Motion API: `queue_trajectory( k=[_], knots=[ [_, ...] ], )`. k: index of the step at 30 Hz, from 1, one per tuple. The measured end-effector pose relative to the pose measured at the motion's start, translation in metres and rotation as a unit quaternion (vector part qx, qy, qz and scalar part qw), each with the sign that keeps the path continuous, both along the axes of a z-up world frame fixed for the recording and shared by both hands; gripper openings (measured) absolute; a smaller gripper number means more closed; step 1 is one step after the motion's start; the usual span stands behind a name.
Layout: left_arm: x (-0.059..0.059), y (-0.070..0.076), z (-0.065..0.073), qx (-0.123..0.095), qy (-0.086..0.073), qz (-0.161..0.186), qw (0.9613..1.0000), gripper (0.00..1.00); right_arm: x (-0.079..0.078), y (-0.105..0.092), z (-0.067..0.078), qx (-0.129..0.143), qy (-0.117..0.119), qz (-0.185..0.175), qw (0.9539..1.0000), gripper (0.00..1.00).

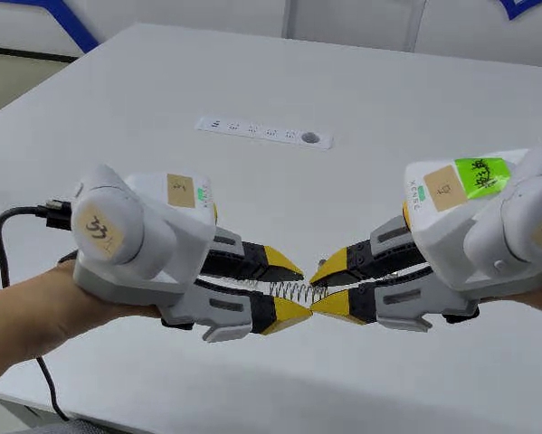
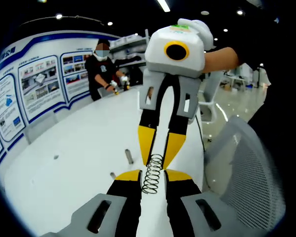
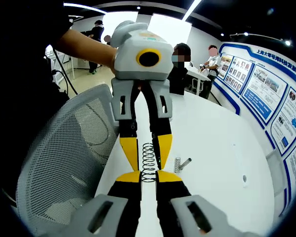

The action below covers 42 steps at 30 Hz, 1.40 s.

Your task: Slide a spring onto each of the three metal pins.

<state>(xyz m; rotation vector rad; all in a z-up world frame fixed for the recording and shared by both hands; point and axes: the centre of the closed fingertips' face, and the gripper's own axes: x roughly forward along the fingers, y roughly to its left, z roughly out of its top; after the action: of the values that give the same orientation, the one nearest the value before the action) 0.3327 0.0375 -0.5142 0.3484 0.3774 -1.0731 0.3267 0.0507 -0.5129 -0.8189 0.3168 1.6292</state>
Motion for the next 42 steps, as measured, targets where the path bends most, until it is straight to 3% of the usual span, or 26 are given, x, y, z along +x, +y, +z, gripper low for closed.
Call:
queue_trajectory(
  k=[2,4,5,13,20,25,31,37,42],
  knots=[
    [0.0,0.002,-0.003,0.019,-0.01,-0.009,0.9997,0.12,-0.001,0.0,0.0,-0.004,-0.004,0.006,1.0,0.1],
    [-0.001,0.001,-0.002,0.012,-0.002,-0.008,0.9999,0.11,-0.002,0.001,-0.001,-0.007,-0.007,0.011,0.9999,0.1],
    [-0.001,0.001,-0.003,0.02,-0.011,-0.014,0.9996,0.11,-0.003,0.001,-0.001,-0.008,-0.008,0.012,0.9999,0.1],
    [0.0,0.001,-0.001,0.031,-0.021,-0.021,0.9991,0.1,0.001,0.001,0.0,-0.001,-0.015,0.006,0.9999,0.12],
    [0.002,0.001,0.002,0.026,-0.025,-0.021,0.9991,0.1,0.009,-0.004,-0.001,0.017,0.023,-0.025,0.9993,0.12],
    [0.001,0.001,0.001,0.027,-0.026,-0.026,0.9989,0.1,0.005,-0.005,0.001,0.019,0.022,-0.008,0.9995,0.1],
    [0.003,0.001,0.0,0.032,-0.029,-0.022,0.9988,0.1,0.005,-0.002,0.016,0.053,0.046,-0.007,0.9975,0.1],
    [0.007,0.002,0.0,0.035,-0.03,-0.02,0.9987,0.1,0.003,0.002,0.023,0.068,0.056,-0.012,0.996,0.1],
    [0.007,0.002,-0.001,0.038,-0.031,-0.018,0.9987,0.1,-0.004,0.011,0.036,0.103,0.07,-0.016,0.9921,0.11]
  ],
)
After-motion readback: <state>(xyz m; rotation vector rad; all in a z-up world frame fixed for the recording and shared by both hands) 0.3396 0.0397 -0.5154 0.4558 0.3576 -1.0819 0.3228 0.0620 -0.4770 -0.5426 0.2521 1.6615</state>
